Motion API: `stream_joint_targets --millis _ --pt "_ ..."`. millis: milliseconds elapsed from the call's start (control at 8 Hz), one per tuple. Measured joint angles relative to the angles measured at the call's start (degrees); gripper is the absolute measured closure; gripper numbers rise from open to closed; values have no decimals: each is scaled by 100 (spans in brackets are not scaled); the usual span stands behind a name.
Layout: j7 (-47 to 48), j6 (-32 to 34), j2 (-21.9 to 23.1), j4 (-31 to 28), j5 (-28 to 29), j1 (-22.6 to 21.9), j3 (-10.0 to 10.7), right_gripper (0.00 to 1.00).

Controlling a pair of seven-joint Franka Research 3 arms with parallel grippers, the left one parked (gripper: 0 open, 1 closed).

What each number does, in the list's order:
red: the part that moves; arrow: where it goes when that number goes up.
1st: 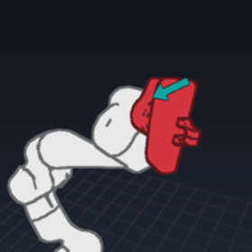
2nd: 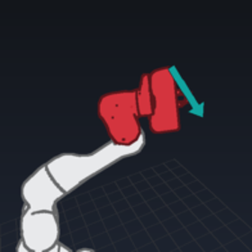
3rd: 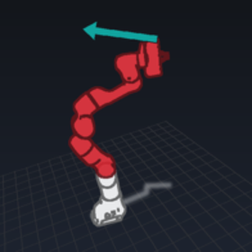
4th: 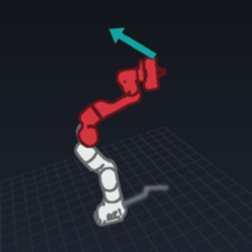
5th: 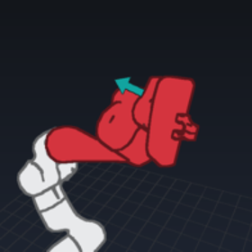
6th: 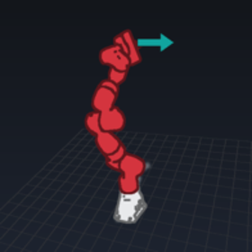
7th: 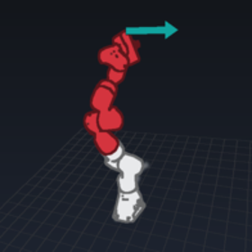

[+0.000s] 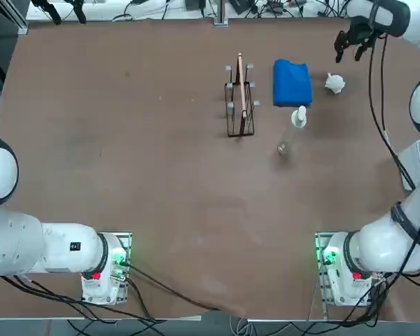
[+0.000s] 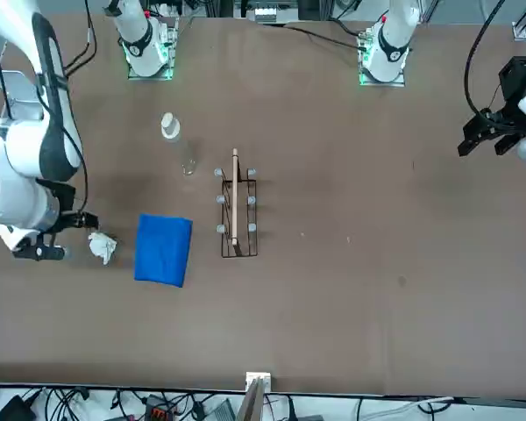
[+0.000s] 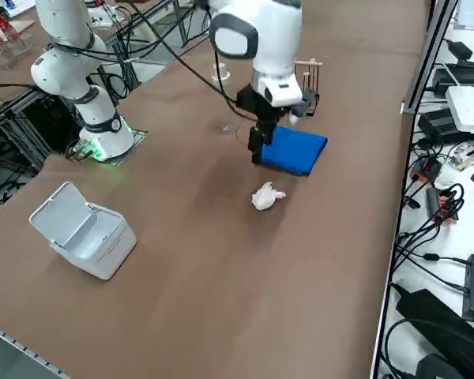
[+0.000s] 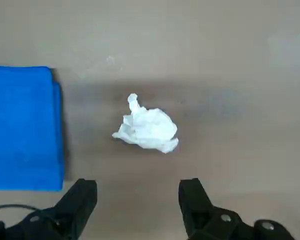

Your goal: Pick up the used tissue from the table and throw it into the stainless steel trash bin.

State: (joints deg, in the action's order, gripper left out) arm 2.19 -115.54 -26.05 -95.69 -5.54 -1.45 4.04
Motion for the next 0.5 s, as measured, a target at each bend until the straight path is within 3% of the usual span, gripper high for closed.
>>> stream_joint_targets --millis 500 --pt "27 -535 -779 -10 -15 67 3 0"
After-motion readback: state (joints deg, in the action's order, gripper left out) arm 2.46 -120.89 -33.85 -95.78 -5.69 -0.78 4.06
